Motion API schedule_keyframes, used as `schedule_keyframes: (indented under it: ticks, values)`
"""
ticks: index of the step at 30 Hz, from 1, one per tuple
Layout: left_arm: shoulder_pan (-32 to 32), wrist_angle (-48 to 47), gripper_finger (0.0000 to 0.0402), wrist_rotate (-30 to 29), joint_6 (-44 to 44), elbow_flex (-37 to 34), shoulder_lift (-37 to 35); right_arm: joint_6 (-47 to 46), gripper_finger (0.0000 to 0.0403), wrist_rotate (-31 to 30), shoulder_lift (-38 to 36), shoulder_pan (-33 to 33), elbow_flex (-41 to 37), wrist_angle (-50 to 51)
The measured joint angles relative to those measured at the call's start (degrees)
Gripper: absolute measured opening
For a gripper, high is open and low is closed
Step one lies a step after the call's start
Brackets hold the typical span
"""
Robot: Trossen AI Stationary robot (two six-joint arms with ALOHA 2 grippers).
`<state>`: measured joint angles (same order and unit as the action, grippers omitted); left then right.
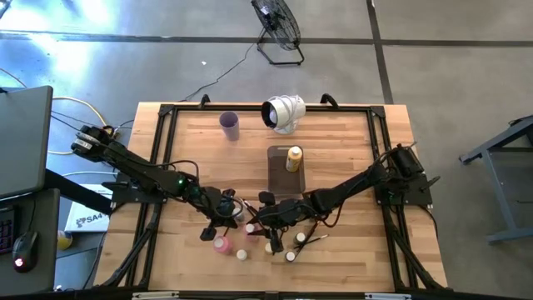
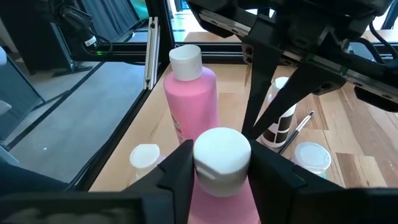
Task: Pick & Place Paint Supplies
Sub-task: Put the top pink paint bottle into the black bin
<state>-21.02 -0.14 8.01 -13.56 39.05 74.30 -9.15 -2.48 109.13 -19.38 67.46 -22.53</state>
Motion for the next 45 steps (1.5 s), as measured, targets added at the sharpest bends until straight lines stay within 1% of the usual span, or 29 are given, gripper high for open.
schedule_keyframes:
  ticks: [7, 11, 19, 24, 29, 31, 36, 41, 45]
  values:
    - [0.0, -0.1, 0.0006, 0.1, -0.1, 0.0, 0.0, 0.3, 0.0115, 0.6, -1.5, 0.0, 0.0, 1.2]
    - [0.0, -0.1, 0.0005, 0.2, -0.2, 0.0, 0.0, 0.0, 0.0121, 1.4, -2.5, 0.0, 0.0, 1.6]
    - [0.0, -0.4, 0.0006, 0.2, -0.2, 0.0, 0.0, 1.5, 0.0114, 0.6, -8.3, 0.0, 0.0, 3.7]
    - [0.0, -0.4, 0.0005, 0.3, -0.4, 0.0, 0.0, 3.5, 0.0121, -4.7, -14.5, 0.0, 0.0, 10.8]
    - [0.0, -0.1, 0.0006, 0.4, -0.3, 0.0, 0.0, 5.6, 0.0113, -8.1, -20.6, 0.4, 0.0, 17.0]
    - [0.0, -0.1, 0.0005, 0.4, -0.2, 0.0, 0.0, 6.7, 0.0114, -8.4, -23.1, 0.4, 0.0, 19.0]
    - [0.0, 0.1, 0.0006, 0.3, 0.1, 0.0, 0.0, 8.0, 0.0117, -9.4, -26.5, 1.5, 0.0, 22.8]
    - [0.0, 0.0, 0.0005, 0.1, 0.0, 0.0, 0.0, 9.4, 0.0112, -9.6, -26.9, 3.6, 0.0, 26.2]
    - [0.0, 0.0, 0.0006, 0.1, -0.2, 0.0, 0.0, 10.0, 0.0115, -8.3, -26.9, 5.2, 0.0, 26.8]
